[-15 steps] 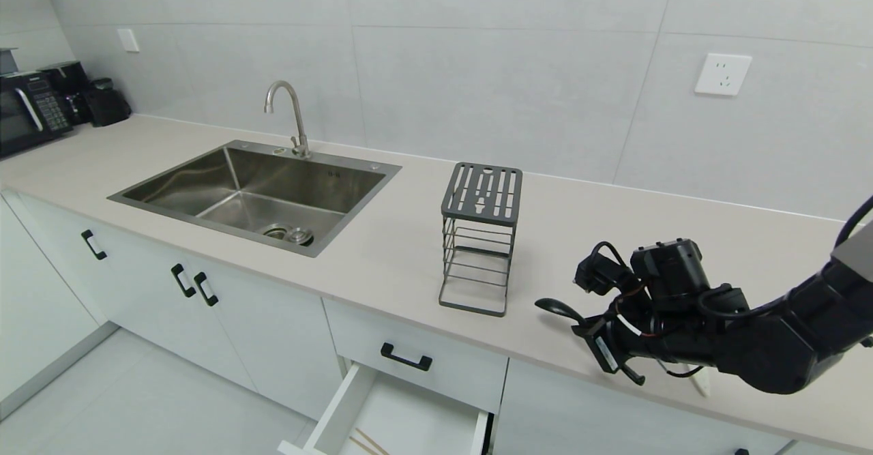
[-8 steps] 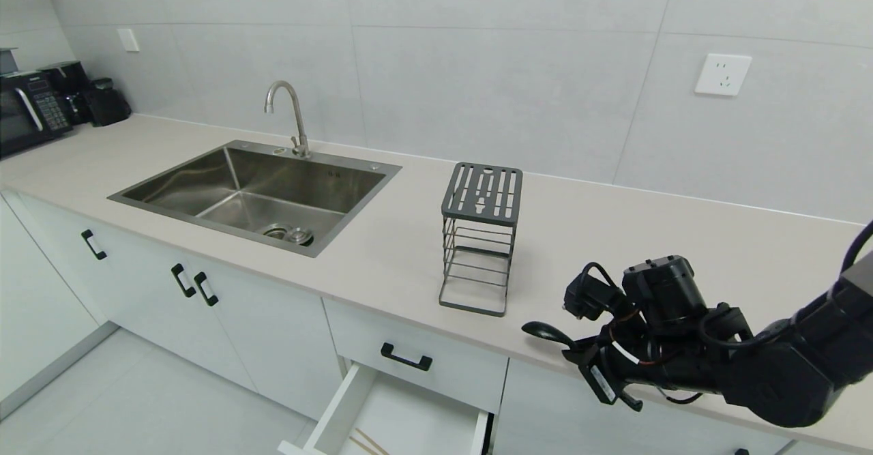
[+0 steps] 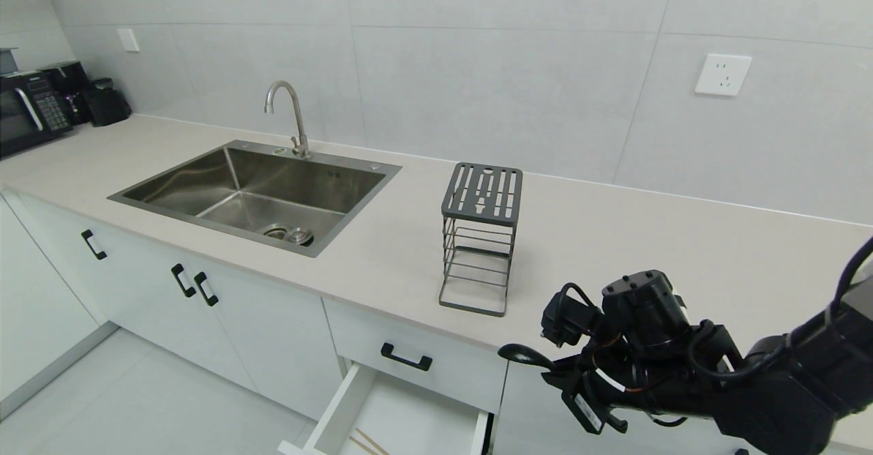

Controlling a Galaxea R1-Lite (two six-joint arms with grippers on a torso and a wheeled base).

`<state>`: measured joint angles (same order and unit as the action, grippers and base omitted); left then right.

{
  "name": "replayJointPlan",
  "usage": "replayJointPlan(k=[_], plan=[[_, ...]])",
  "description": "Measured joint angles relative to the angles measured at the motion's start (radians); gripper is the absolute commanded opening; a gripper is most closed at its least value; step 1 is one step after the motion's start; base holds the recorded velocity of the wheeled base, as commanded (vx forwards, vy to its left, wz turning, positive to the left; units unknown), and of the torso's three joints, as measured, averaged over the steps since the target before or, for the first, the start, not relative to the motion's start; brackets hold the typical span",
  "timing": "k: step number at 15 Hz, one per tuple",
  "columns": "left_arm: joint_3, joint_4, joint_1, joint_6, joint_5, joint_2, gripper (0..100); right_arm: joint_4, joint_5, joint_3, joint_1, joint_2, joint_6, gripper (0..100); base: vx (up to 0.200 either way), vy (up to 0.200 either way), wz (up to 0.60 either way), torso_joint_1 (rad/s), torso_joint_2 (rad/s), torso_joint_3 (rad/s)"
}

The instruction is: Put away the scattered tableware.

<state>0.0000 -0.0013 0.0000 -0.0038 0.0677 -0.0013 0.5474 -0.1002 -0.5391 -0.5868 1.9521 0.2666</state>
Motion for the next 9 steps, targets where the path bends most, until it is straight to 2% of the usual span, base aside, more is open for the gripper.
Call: replayJointPlan(k=[5,9], plan=[[0.0,0.0,0.0,0.0,0.0,0.0,100,0.02,-0.019,0.003,-0.076,0.0,-0.005,0,0.0,0.0,0.0,0.0,0.0,0.0],[0.0,0.0,0.0,0.0,0.0,0.0,100,0.029,-0.025,-0.045,-0.202,0.022,-0.078,0,0.0,0.0,0.0,0.0,0.0,0.0]])
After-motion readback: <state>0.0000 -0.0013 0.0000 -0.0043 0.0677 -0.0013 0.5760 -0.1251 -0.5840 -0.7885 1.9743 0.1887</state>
